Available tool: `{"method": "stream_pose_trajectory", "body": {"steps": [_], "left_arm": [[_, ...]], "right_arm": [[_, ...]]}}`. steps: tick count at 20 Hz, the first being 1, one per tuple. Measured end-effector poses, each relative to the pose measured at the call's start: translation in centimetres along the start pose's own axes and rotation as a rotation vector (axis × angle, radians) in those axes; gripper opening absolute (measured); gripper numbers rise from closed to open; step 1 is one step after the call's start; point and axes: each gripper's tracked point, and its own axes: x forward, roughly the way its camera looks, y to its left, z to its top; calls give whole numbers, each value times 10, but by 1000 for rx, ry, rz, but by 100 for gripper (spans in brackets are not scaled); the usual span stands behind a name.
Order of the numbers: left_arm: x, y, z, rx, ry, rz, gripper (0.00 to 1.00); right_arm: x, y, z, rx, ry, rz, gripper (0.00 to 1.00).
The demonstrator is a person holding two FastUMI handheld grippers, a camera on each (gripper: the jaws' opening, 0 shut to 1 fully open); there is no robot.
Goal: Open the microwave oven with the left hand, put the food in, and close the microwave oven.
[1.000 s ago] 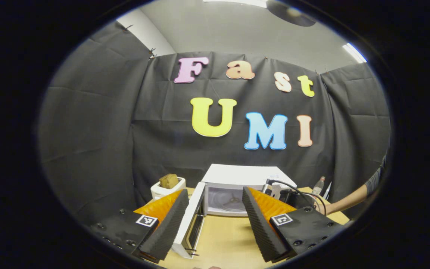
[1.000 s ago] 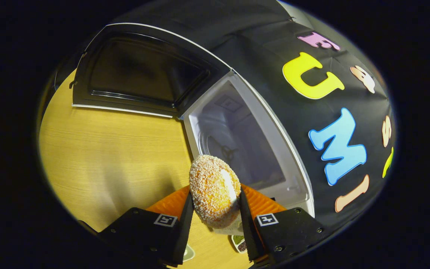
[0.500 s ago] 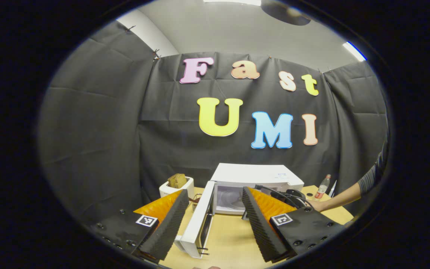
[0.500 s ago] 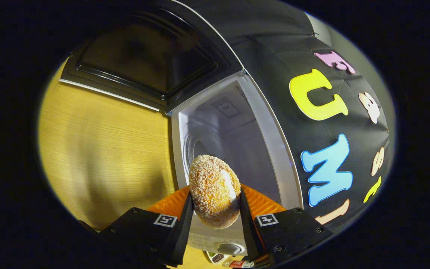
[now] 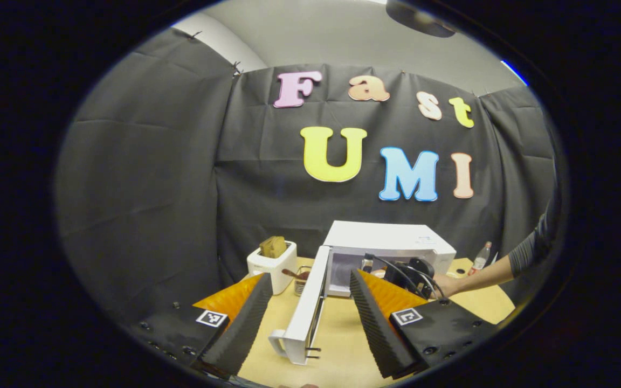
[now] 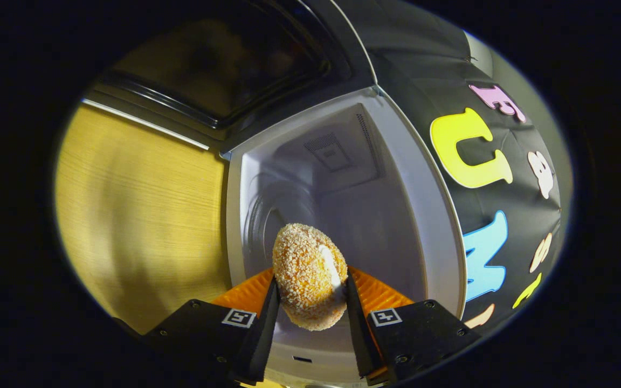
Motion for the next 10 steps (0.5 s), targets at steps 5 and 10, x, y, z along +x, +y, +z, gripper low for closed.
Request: {"method": "stream_pose_trajectory", "body": {"steps": [5,10], "left_arm": [[-2,15,3,4,14,17,95],[1,21,2,-14,14,32,94]], "right_arm": [[12,5,1,-31,31,-53,63],[26,3,7,-50,4,-56,73]]}}
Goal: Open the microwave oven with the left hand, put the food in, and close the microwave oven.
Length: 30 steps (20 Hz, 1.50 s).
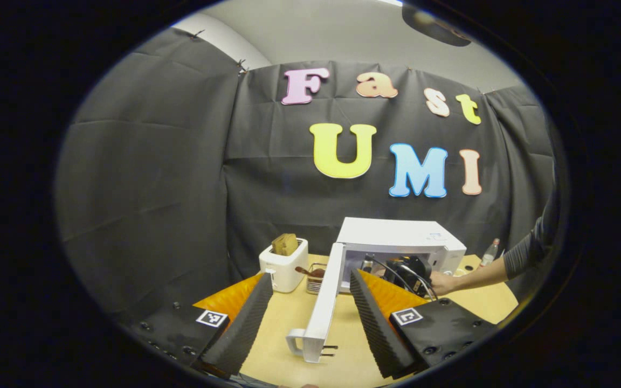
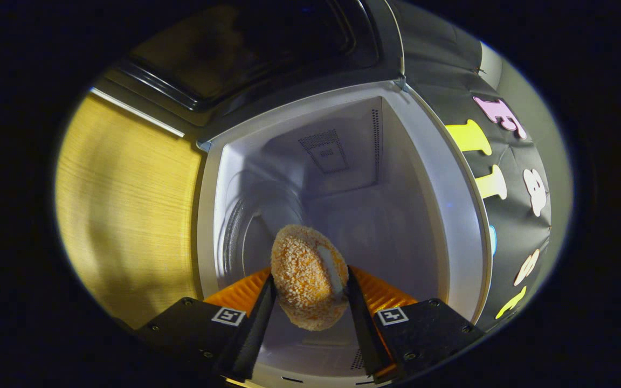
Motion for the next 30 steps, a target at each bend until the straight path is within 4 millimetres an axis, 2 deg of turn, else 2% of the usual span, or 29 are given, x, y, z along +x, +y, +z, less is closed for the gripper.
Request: {"method": "stream_pose_trajectory", "body": {"steps": [1,2,4,6,7,12,14,17,22,25,28,30], "left_arm": [[2,-1,0,-7,1,0,94],[2,-3,-3,-10,2,0,94],[5,-7,-4,-12,6,-1,96],[7,-11,-5,-11,9,-6,96],[9,-13,-3,-9,9,-7,95],[14,-15,2,-6,-3,-15,96],[17,-17,5,-24,-15,-32,95],[22,-18,9,-46,-28,-46,94],[34,-19,4,-48,-24,-68,94],[43,-22,9,-49,-36,-81,94],[51,-31,4,-63,-16,-108,91],[54,-34,3,-51,-21,-123,91]], "right_arm": [[3,3,-2,-11,4,18,81],[4,5,-4,-21,12,25,83],[6,-2,-11,-30,24,-2,84],[4,-4,-8,-48,15,-22,86],[4,-3,-7,-57,6,-16,92],[4,0,-5,-9,-8,36,92],[-5,-1,-3,61,-21,69,92],[-38,-6,-2,189,-41,97,92],[-87,-20,1,375,-88,116,92],[-125,-40,-8,475,-94,67,92],[-164,-59,-23,566,-82,19,92],[-192,-80,-26,622,-96,-29,92]]}}
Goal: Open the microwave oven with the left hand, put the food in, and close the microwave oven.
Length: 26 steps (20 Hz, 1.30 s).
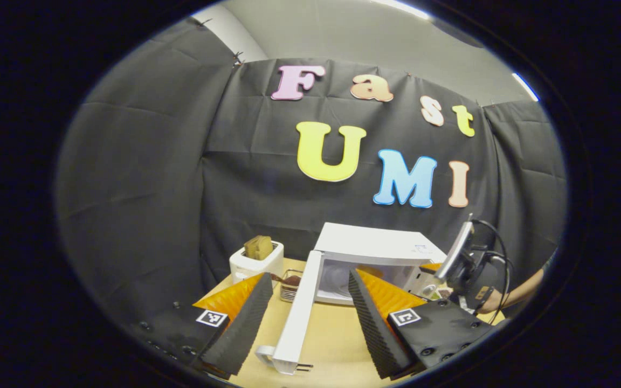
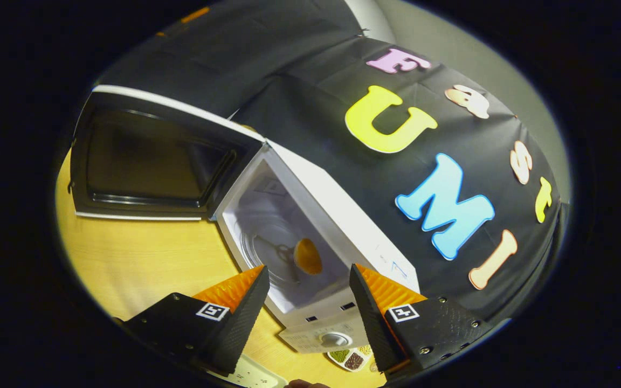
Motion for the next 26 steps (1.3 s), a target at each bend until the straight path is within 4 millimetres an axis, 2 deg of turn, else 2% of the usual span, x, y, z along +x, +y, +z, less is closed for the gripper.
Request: {"method": "stream_pose_trajectory", "body": {"steps": [1,3,4,8,10,11,12,13,15,16,17,19,24,26], "left_arm": [[4,0,-1,3,4,0,91],[7,1,-3,2,4,-3,91],[7,2,-3,10,-3,3,96],[7,8,-16,11,12,1,89],[8,15,-22,14,30,2,78],[9,17,-24,13,32,2,63],[9,19,-25,11,36,-3,56],[10,20,-27,5,37,-10,60],[8,25,-26,0,23,-6,38],[10,35,-27,9,19,18,29],[9,42,-27,13,22,19,10],[3,47,-49,29,50,1,7],[1,96,-102,81,153,29,7],[-4,101,-115,72,169,22,7]], "right_arm": [[-13,-9,3,41,2,-23,92],[-35,-14,8,177,13,-47,92],[-46,-19,12,250,12,-61,91],[-89,-48,20,447,-8,-130,92],[-103,-67,21,543,-11,-144,92],[-108,-80,25,600,-16,-156,92],[-116,-96,29,650,-24,-180,92],[-122,-112,31,682,-38,-212,92],[-134,-141,36,697,-62,-275,92],[-135,-145,36,690,-59,-295,92],[-137,-149,37,687,-59,-308,92],[-145,-153,44,684,-68,-331,92],[-165,-154,57,665,-90,-357,92],[-169,-150,60,659,-95,-354,92]]}}
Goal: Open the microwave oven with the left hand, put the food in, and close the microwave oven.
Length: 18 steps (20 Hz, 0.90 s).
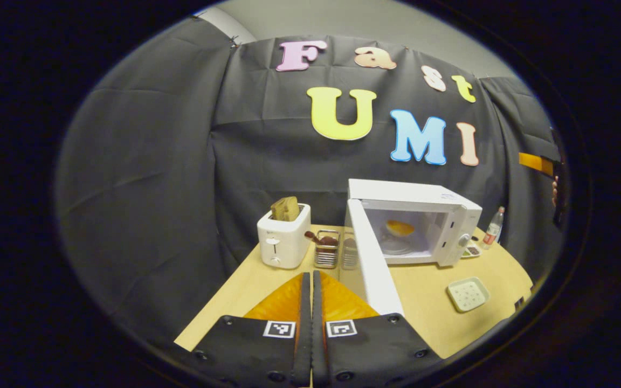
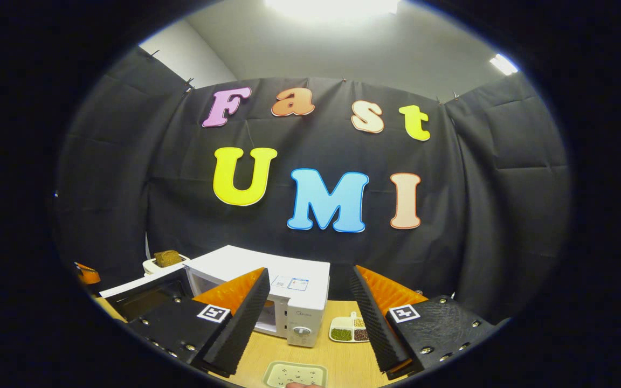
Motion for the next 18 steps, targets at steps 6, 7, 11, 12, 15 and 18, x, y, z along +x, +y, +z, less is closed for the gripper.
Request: {"method": "stream_pose_trajectory", "body": {"steps": [6,7,11,12,15,18], "left_arm": [[-15,-33,-20,69,34,-43,7],[-16,-37,-18,81,36,-44,7],[-17,-79,-25,92,55,-107,7],[-18,-91,-26,105,58,-119,7],[-14,-132,-22,93,61,-189,7],[-8,-173,-23,98,75,-251,7]], "right_arm": [[-1,-9,-1,23,0,-17,94],[1,-8,-2,19,2,-10,92],[7,-8,-9,13,26,17,92],[8,-10,-5,20,18,17,92],[8,-21,-4,25,10,18,92],[13,-40,-4,49,6,-5,92]]}}
